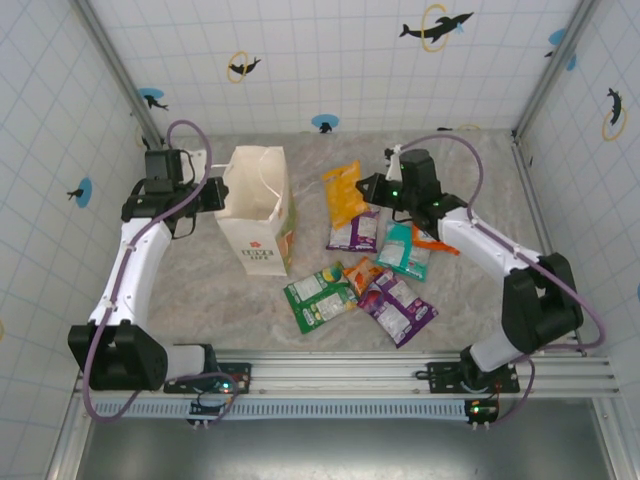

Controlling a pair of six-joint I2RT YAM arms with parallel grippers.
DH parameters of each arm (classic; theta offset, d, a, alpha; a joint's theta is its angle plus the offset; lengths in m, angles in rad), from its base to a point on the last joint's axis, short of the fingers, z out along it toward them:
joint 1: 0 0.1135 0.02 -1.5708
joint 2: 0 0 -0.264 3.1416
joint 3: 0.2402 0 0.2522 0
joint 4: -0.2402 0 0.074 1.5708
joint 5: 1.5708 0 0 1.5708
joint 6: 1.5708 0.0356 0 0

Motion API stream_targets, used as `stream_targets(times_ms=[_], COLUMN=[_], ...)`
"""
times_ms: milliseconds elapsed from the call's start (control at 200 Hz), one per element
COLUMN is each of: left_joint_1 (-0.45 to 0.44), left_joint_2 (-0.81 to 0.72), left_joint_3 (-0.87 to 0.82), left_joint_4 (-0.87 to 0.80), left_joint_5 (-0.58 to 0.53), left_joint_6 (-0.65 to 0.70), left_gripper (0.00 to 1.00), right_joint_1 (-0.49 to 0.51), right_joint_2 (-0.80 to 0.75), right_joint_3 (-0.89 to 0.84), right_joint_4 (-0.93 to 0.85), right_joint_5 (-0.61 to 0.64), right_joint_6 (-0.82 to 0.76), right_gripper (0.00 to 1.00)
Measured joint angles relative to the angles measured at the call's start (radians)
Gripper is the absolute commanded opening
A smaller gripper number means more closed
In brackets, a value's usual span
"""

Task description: Place the snacks into the paper bag

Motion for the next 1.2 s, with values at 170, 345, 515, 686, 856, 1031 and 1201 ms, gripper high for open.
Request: stream_targets(times_ms=[170,345,515,686,856,1031,1201], left_joint_1=[0.000,0.000,0.000,0.000,0.000,0.000,0.000], left_joint_2=[-0.014,-0.021,-0.022,-0.022,-0.022,-0.021,-0.015], left_joint_3=[-0.011,-0.021,-0.026,-0.026,-0.026,-0.025,-0.025], left_joint_4=[0.011,0.028,0.042,0.047,0.048,0.048,0.051], left_joint_5=[-0.002,-0.005,-0.005,-0.008,-0.010,-0.013,-0.013], left_joint_6=[-0.019,-0.060,-0.083,-0.090,-0.101,-0.104,-0.105], left_gripper=[0.00,0.00,0.00,0.00,0.00,0.00,0.03], right_joint_1=[0.116,0.277,0.402,0.479,0.509,0.509,0.510], right_joint_2=[-0.049,-0.076,-0.073,-0.018,0.042,0.119,0.150], right_joint_3=[0.108,0.216,0.293,0.433,0.468,0.467,0.467], right_joint_4=[-0.021,0.047,0.159,0.238,0.295,0.270,0.214], right_joint_5=[0.161,0.327,0.441,0.498,0.519,0.556,0.608], right_joint_6=[-0.002,-0.022,-0.080,-0.146,-0.164,-0.157,-0.144], right_gripper=[0.00,0.00,0.00,0.00,0.00,0.00,0.00])
